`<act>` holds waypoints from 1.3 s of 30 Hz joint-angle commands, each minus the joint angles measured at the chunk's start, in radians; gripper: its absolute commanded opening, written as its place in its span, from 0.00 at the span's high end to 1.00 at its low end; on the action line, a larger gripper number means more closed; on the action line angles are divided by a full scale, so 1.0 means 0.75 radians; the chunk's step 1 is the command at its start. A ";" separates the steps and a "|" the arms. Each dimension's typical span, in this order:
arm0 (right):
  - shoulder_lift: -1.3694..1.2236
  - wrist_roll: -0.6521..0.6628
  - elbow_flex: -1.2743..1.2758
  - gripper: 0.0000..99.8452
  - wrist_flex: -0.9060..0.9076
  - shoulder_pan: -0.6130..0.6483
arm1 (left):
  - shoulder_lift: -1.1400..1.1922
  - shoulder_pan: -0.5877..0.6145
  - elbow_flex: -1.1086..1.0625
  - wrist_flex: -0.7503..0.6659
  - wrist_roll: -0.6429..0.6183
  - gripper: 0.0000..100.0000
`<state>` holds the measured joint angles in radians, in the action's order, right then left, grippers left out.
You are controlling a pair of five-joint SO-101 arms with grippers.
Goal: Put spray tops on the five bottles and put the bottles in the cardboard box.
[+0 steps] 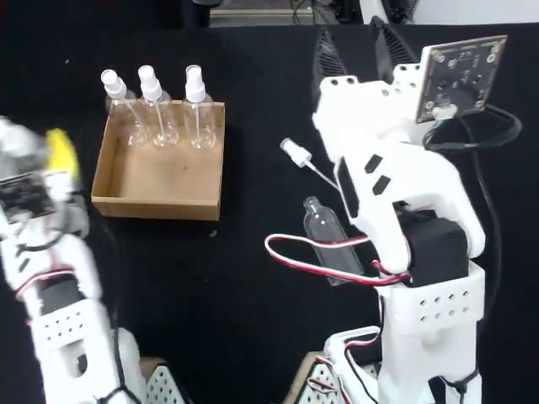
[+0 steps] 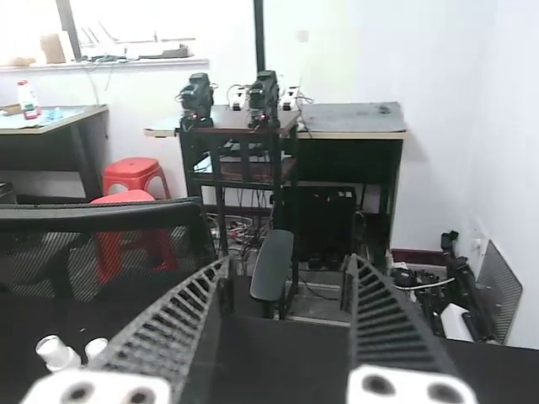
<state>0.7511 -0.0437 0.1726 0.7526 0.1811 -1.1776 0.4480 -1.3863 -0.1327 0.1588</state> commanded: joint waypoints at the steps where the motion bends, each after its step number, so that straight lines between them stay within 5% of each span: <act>1: 0.001 -0.002 -0.064 0.82 -0.027 -0.057 | 0.020 -0.232 0.095 -0.053 0.014 0.96; 21: -0.001 -0.002 -0.066 0.82 -0.031 -0.055 | 1.182 -0.271 0.183 -1.043 0.012 0.96; 31: -0.001 -0.002 -0.064 0.82 -0.031 -0.055 | 1.567 -0.279 0.210 -1.338 0.004 0.96; 39: -0.001 -0.002 -0.064 0.82 -0.031 -0.055 | 1.778 -0.279 0.357 -1.344 0.004 0.96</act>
<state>0.7511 -0.0437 0.1726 0.7526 0.1519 0.1112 0.2470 -1.2083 -1.1101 0.1588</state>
